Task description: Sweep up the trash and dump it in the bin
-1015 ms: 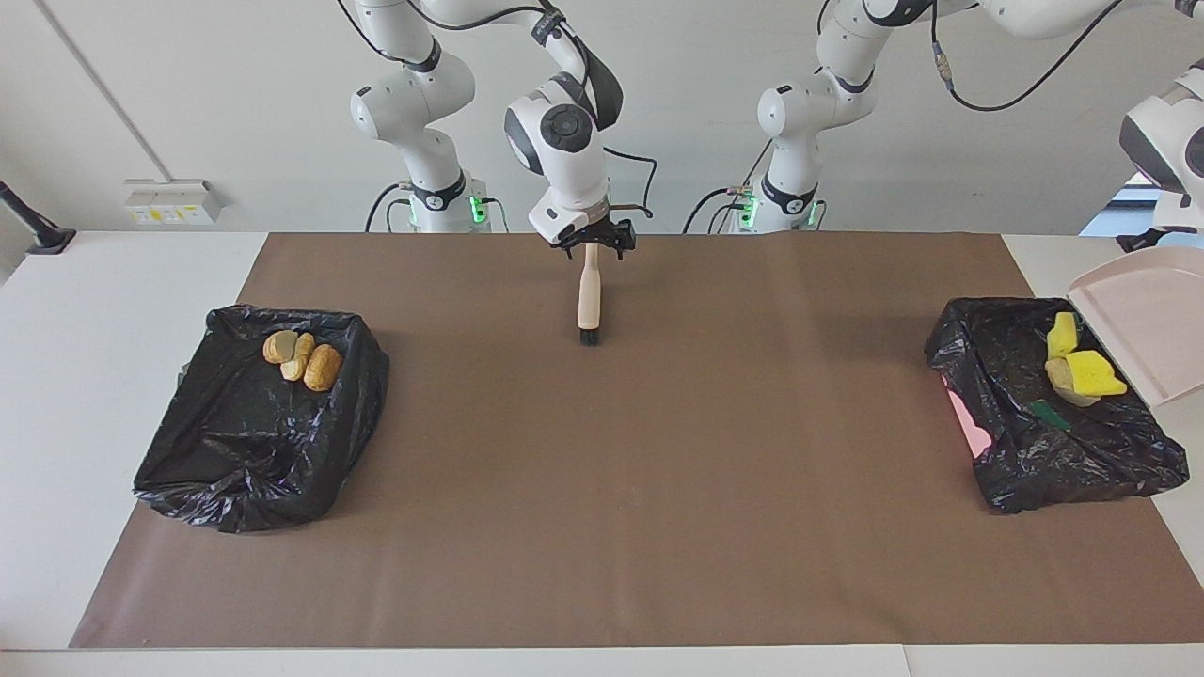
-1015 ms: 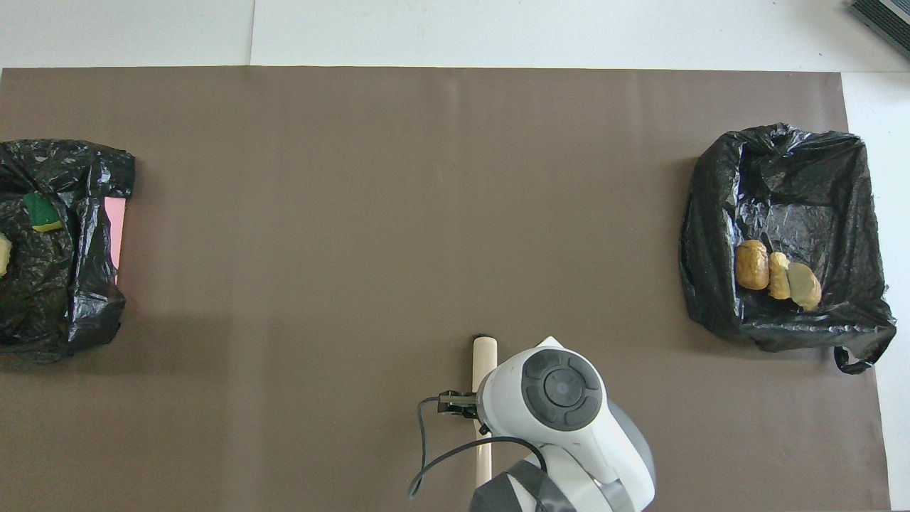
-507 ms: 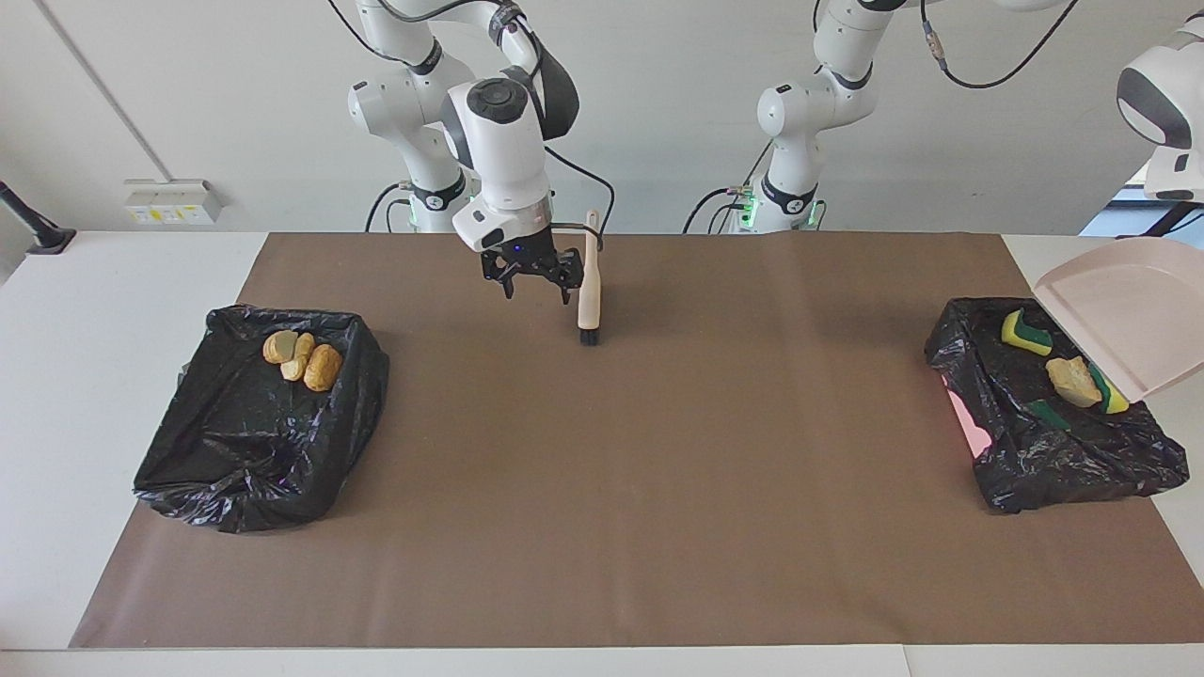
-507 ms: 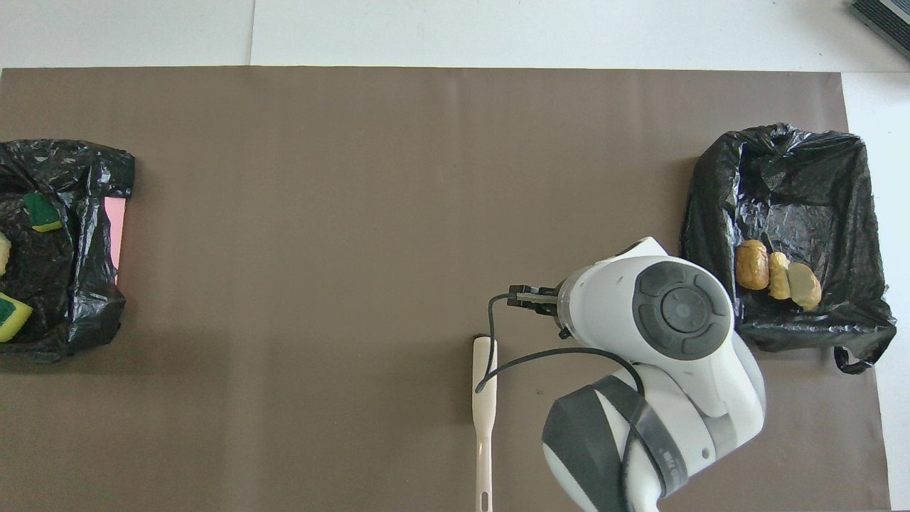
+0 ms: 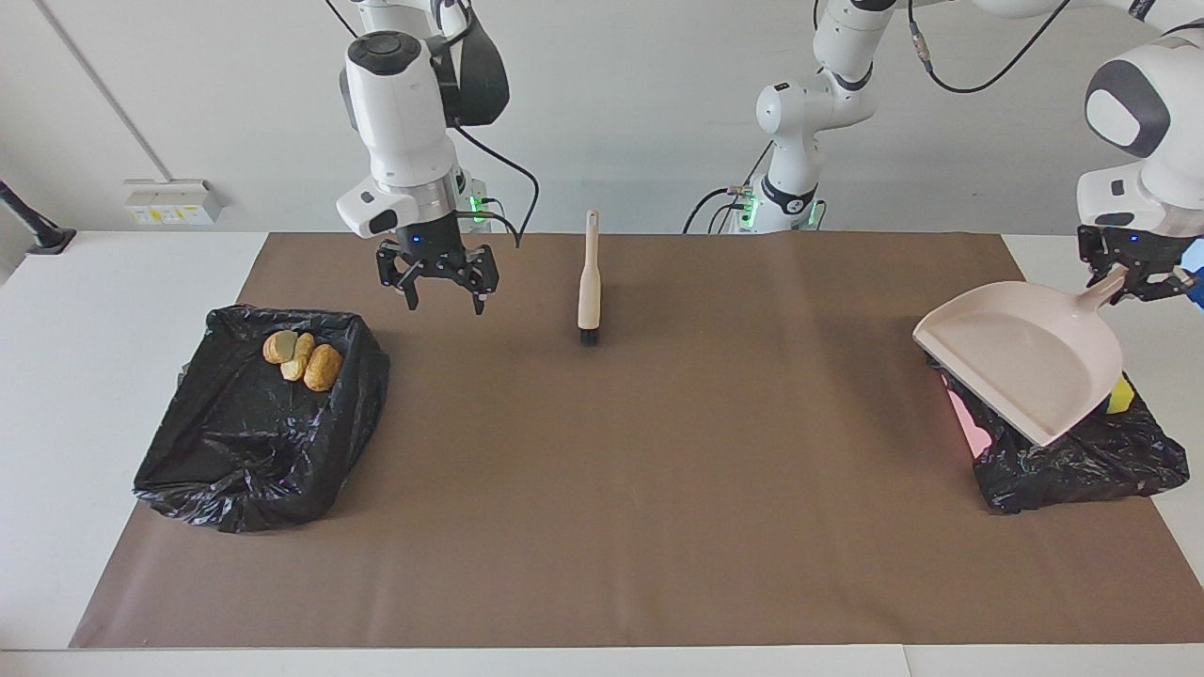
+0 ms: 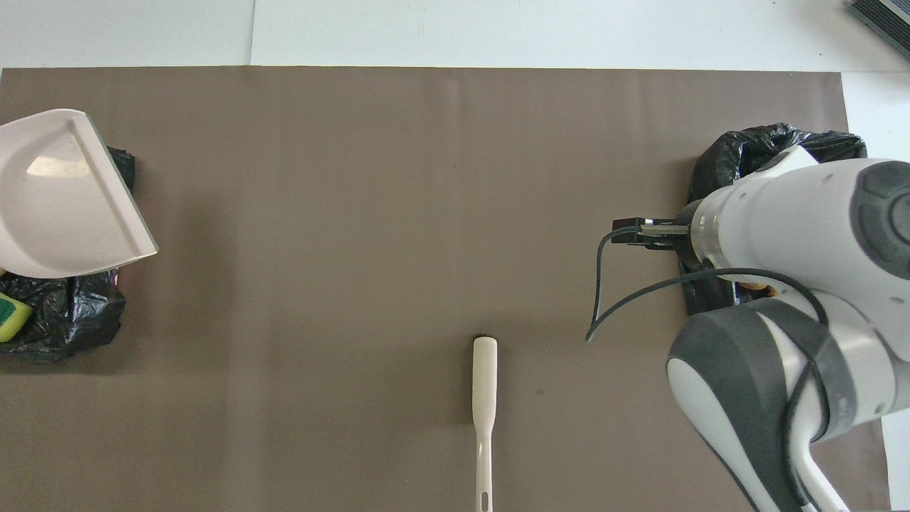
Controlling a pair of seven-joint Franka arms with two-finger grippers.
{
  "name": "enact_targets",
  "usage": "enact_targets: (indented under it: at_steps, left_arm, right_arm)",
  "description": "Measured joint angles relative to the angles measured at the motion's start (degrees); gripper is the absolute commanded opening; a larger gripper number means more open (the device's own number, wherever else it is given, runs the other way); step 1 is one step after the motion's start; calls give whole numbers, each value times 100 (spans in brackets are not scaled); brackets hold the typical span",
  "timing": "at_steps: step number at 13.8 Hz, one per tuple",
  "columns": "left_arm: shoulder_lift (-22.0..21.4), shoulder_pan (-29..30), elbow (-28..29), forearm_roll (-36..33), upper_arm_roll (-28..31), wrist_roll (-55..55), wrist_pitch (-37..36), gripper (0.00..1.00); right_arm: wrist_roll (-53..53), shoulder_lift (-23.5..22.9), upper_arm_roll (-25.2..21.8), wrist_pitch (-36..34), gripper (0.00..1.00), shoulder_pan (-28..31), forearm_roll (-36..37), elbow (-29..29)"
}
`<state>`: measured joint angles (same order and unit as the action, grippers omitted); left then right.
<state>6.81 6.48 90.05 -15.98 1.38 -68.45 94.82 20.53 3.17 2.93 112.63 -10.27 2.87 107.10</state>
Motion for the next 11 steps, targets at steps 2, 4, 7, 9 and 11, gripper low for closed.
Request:
enact_targets:
  at_steps: [2, 4, 7, 9, 11]
  left_arm:
    - [2, -483, 3, 370, -17, 1034, -149, 0]
    - [20, -885, 9, 663, -27, 1948, -163, 0]
    - [122, -1332, 10, 1157, -33, 3072, -36, 0]
    - [329, -1693, 7, 1408, -32, 3922, 168, 0]
    - [611, -1993, -93, 1564, -32, 4630, 347, 0]
  right_arm:
    - [-187, 1, -3, -393, 100, 152, 1, -309]
    - [-259, 8, -7, -866, 100, 274, 3, -639]
    - [-272, 23, -8, -1640, 100, 513, 2, -1149]
    - [-336, 82, -9, -2153, 100, 662, 0, -1400]
    - [-644, 208, -10, -2453, 100, 802, 0, -1431]
